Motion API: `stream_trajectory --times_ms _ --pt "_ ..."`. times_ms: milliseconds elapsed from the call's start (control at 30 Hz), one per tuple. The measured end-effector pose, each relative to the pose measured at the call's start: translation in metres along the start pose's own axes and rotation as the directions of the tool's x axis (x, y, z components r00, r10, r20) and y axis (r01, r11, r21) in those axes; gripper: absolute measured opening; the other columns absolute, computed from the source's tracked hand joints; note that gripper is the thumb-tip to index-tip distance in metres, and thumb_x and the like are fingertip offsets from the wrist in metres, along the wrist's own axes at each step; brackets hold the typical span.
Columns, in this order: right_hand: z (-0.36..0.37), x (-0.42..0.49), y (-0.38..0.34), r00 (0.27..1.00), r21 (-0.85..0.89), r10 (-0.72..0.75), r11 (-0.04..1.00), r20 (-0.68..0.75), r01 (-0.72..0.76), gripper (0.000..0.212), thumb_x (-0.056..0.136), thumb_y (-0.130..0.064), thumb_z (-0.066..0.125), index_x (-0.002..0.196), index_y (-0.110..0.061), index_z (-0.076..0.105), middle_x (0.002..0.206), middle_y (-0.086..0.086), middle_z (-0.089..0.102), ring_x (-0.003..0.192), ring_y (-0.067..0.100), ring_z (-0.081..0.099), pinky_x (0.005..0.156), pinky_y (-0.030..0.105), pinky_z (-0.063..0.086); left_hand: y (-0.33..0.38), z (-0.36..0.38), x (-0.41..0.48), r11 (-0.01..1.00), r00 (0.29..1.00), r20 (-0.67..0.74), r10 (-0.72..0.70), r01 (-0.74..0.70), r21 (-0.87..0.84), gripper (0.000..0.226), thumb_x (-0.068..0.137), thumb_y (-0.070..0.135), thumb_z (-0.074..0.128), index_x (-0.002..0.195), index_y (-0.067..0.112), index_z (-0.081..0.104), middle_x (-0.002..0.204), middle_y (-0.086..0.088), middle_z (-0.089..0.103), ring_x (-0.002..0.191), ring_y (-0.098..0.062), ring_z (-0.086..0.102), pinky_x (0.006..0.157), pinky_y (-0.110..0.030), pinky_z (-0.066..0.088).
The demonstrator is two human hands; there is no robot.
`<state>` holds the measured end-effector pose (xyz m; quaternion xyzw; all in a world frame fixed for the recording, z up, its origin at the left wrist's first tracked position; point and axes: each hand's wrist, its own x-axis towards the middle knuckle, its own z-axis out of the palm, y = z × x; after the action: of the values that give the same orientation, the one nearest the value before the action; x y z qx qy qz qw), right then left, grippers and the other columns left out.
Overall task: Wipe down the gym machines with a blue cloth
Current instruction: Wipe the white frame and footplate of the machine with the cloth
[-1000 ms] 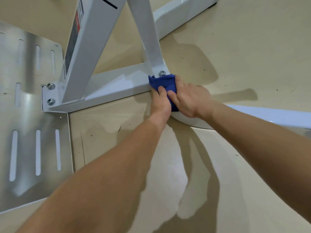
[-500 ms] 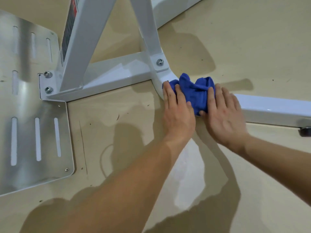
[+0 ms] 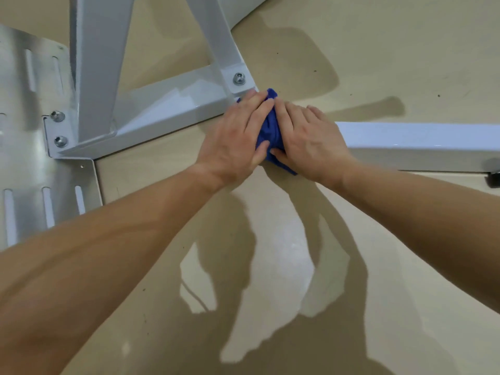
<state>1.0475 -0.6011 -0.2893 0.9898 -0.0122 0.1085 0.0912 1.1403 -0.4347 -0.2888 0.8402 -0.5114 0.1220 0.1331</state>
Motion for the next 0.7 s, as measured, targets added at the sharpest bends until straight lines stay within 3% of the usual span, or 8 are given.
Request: stream_trajectory --times_ms 133,233,400,500,600,700 --pt "0.005 0.017 -0.013 0.999 -0.039 0.052 0.998 -0.011 -0.052 0.089 0.088 -0.063 0.037 0.145 0.006 0.036 0.121 0.016 0.060 0.099 0.034 0.061 0.113 0.054 0.029 -0.017 0.013 0.001 0.993 0.991 0.134 0.025 -0.040 0.108 0.073 0.099 0.035 0.050 0.154 0.001 0.017 0.162 -0.017 0.018 0.150 -0.028 0.019 0.118 -0.044 0.027" --pt "0.001 0.009 -0.011 0.999 -0.029 0.053 0.998 -0.010 -0.054 0.094 0.084 -0.065 0.025 0.145 0.004 0.036 0.122 0.015 0.061 0.099 0.033 0.062 0.113 0.053 0.030 -0.020 0.019 0.006 0.991 0.989 0.141 0.042 -0.060 0.124 0.074 0.098 0.036 0.054 0.153 0.000 0.019 0.161 -0.018 0.020 0.149 -0.031 0.020 0.118 -0.046 0.026" --pt "0.004 -0.031 0.031 0.996 -0.180 -0.073 0.982 -0.058 0.062 0.093 0.082 -0.062 0.059 0.144 0.004 0.037 0.129 0.015 0.059 0.109 0.031 0.061 0.113 0.051 0.033 0.015 0.027 0.009 0.988 0.991 0.062 0.120 -0.125 0.094 0.079 0.089 0.045 0.063 0.151 0.007 0.033 0.156 -0.014 0.035 0.143 -0.032 0.034 0.118 -0.045 0.024" --pt "-0.001 -0.064 0.078 0.991 -0.249 -0.120 0.963 -0.061 0.102 0.090 0.090 -0.063 0.057 0.143 0.006 0.037 0.131 0.019 0.058 0.114 0.033 0.060 0.112 0.050 0.035 0.066 0.045 0.023 0.984 0.989 0.031 0.145 -0.148 0.100 0.083 0.080 0.049 0.066 0.148 0.008 0.040 0.151 -0.011 0.043 0.138 -0.028 0.042 0.116 -0.042 0.028" --pt "-0.002 -0.083 0.105 0.997 -0.207 -0.075 0.976 -0.027 0.068 0.090 0.091 -0.061 0.057 0.145 0.008 0.033 0.135 0.024 0.054 0.119 0.037 0.057 0.111 0.053 0.035 0.097 0.053 0.040 0.984 0.986 -0.007 0.168 -0.167 0.066 0.084 0.076 0.048 0.070 0.144 0.007 0.046 0.146 -0.011 0.049 0.131 -0.026 0.050 0.112 -0.039 0.033" --pt "0.003 -0.074 0.089 1.000 -0.135 0.010 0.991 -0.021 -0.013 0.097 0.083 -0.060 0.065 0.144 0.008 0.031 0.136 0.026 0.052 0.123 0.040 0.053 0.113 0.054 0.031 0.077 0.045 0.040 0.969 0.971 -0.022 0.236 -0.234 0.077 0.084 0.079 0.050 0.070 0.144 0.004 0.045 0.147 -0.012 0.048 0.132 -0.026 0.049 0.112 -0.038 0.033"
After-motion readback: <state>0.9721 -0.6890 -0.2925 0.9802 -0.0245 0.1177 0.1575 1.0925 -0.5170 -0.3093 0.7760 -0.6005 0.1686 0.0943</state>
